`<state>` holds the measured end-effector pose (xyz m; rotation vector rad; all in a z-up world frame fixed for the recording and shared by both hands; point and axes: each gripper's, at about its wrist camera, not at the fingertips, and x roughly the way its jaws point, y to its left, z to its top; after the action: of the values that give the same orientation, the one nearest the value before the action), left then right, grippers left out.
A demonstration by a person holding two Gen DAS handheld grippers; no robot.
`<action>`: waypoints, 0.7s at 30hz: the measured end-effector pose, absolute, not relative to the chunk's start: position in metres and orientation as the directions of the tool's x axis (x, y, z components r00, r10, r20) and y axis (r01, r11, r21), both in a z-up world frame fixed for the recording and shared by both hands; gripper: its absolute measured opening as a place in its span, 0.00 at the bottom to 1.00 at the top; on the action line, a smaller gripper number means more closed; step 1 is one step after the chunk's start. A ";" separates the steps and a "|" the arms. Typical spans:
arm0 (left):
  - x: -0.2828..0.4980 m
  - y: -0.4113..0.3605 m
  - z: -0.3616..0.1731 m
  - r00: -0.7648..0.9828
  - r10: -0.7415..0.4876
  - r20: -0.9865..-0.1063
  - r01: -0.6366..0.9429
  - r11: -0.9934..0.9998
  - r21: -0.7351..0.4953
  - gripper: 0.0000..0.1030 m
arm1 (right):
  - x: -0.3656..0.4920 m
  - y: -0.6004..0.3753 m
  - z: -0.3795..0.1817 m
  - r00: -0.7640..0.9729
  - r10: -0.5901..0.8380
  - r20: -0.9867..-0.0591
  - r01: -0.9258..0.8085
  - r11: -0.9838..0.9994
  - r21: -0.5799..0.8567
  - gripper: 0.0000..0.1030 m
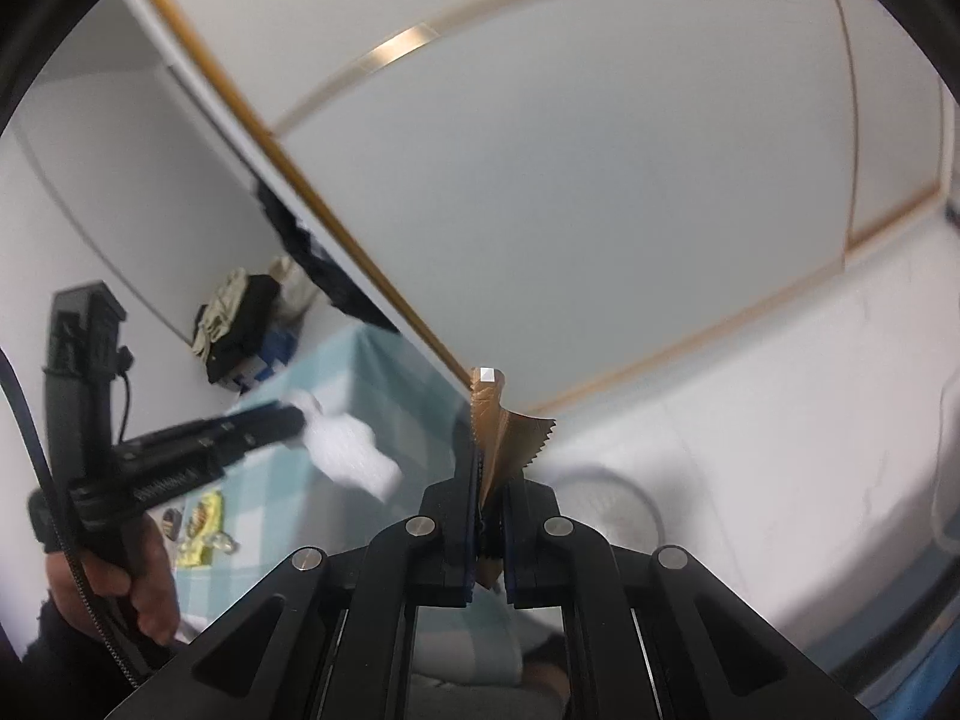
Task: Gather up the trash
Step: 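Carry the tissue and brown pouch to the white bin with both tools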
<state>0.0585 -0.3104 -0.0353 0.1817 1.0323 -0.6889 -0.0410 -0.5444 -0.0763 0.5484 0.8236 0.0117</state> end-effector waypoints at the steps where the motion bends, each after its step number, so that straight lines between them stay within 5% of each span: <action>1: 0.062 -0.315 -0.044 0.320 -0.425 -0.847 0.601 0.782 -0.165 0.18 | -0.037 -0.548 -0.089 0.673 0.229 -0.704 0.210 0.853 0.478 0.05; 21: 0.086 -0.371 -0.143 0.135 -0.268 -0.954 0.604 0.786 -0.135 0.18 | 0.012 -0.552 -0.257 0.428 0.411 -0.805 0.281 0.786 0.551 0.13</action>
<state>0.0859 -0.3707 -0.1427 0.3139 1.2898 -0.6462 0.0124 -0.5522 -0.2566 0.7017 1.1524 0.0902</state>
